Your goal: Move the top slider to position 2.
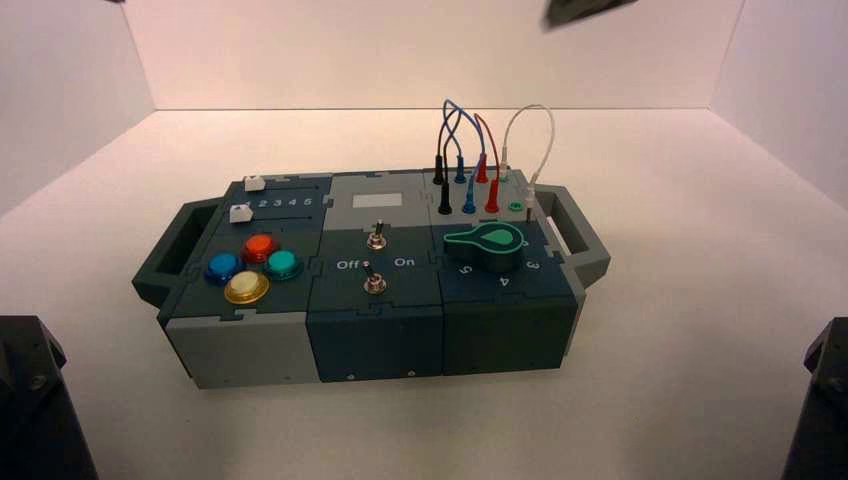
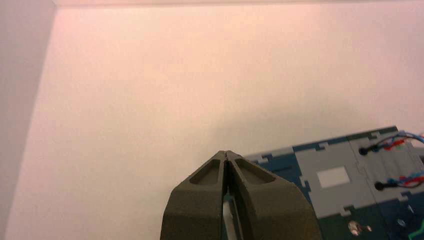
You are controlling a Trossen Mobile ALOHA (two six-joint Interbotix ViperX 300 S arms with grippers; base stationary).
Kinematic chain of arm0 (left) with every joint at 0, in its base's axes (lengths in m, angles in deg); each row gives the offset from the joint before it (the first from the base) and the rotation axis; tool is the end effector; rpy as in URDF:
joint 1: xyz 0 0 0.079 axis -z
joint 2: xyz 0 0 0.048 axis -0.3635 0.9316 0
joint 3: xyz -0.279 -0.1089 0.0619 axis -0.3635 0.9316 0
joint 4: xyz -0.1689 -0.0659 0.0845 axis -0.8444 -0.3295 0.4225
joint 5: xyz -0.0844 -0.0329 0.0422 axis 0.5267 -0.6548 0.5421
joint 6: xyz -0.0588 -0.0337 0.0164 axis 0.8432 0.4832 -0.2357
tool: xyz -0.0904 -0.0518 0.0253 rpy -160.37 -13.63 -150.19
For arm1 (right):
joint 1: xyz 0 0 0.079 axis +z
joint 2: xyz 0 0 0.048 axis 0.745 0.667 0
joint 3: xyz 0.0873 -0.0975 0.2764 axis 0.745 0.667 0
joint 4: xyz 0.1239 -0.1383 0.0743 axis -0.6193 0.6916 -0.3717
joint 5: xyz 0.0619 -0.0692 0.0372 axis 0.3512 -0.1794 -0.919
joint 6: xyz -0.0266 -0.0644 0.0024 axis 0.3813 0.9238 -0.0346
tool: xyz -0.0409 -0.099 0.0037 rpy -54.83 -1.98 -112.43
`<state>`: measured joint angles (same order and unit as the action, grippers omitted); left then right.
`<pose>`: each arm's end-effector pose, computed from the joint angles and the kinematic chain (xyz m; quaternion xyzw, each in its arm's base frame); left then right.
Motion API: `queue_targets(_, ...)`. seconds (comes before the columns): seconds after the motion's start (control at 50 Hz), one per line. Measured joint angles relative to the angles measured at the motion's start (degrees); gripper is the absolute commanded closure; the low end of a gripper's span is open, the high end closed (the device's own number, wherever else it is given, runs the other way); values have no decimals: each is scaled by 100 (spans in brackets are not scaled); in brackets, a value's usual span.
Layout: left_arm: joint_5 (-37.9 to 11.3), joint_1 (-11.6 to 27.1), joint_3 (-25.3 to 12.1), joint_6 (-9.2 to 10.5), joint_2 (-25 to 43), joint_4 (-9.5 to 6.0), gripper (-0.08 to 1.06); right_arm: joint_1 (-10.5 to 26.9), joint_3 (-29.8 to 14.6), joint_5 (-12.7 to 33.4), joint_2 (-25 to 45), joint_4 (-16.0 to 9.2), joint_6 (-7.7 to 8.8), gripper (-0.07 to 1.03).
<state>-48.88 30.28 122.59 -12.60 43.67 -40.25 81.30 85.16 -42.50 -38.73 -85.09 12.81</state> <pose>0.2388 -0.0440 0.1925 -0.0127 0.3947 -0.0723 0.9159 0.2669 0.1790 0.1690 -0.0937 0.3926 0.2632 0.8762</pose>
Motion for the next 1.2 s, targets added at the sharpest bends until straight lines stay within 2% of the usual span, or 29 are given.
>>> queue_targets(0.14, -105, 53, -18, 35, 220, -53, 101, 88, -229, 193, 220, 0, 9, 99)
queue_targets(0.32, -202, 334, -18, 88, 659, -114, 101, 97, -404, 527, 237, 26, 35, 99)
queue_targets(0.46, -229, 448, -18, 246, 940, -281, 101, 97, -369, 589, 246, 53, 26, 99)
queue_targets(0.54, -272, 457, -26, 264, 1081, -343, 101, 97, -325, 598, 255, 53, 35, 99)
queue_targets(0.84, -352, 466, -35, 352, 1380, -431, 101, 97, -325, 791, 404, 26, 26, 99)
queue_targets(0.96, -369, 466, -35, 360, 1661, -527, 101, 97, -334, 853, 492, -18, 35, 98)
queue_targets(1.2, -255, 545, -193, 360, 2224, -554, 101, 202, -378, 861, 562, -79, 26, 98)
